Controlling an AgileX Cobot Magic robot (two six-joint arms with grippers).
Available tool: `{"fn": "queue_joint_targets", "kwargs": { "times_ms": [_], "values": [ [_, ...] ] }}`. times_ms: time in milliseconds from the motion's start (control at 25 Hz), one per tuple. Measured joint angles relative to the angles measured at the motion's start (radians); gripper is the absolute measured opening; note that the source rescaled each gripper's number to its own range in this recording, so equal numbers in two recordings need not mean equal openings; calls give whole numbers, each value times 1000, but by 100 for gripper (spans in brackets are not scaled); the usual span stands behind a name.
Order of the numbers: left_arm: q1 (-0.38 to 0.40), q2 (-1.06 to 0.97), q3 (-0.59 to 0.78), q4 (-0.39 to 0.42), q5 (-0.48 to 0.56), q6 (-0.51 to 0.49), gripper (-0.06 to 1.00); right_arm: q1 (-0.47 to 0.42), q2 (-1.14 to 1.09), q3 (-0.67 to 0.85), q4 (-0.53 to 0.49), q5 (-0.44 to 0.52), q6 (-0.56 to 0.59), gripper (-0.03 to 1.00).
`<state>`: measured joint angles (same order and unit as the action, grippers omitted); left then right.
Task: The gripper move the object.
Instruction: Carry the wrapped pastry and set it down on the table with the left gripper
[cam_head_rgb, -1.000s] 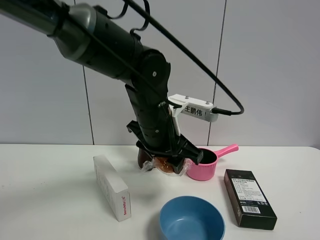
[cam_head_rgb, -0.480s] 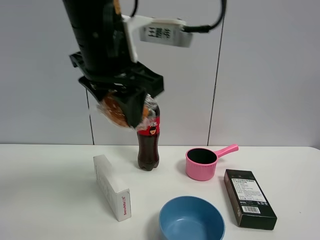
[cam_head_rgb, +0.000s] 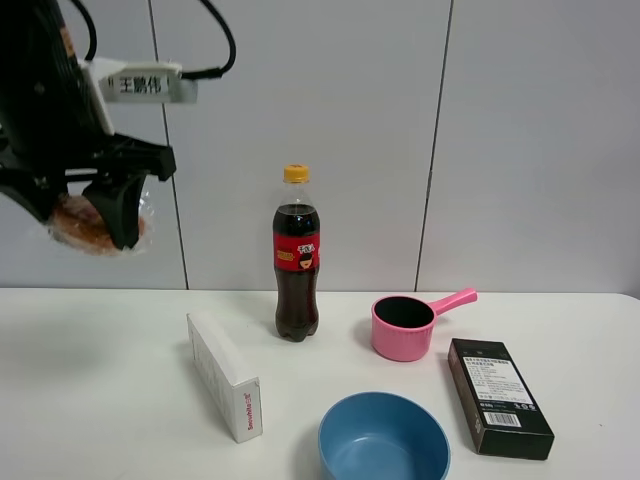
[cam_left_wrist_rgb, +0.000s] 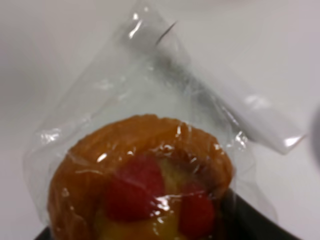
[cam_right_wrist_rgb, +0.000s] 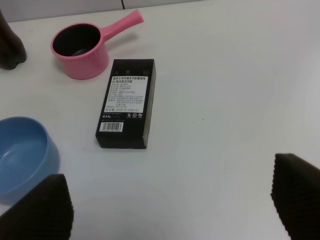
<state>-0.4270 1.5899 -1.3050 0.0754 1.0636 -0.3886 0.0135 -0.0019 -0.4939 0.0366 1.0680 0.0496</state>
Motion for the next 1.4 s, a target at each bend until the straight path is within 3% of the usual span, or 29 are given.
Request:
{"fn": "queue_joint_targets", "kwargs": {
  "times_ms": [160,280,680,1040,1400],
  "values": [
    [49,3,129,-85,-173,16,1,0,0,0,0,0,0,100],
    [71,24,182,-103,-270,23,1,0,0,0,0,0,0,100],
    [125,230,189,-110,-291,72,1,0,0,0,0,0,0,100],
    [141,304,190,-118,-426,82,1,0,0,0,0,0,0,100],
    [173,338,190,-121,-470,82,0,0,0,0,0,0,0,100]
  ]
}}
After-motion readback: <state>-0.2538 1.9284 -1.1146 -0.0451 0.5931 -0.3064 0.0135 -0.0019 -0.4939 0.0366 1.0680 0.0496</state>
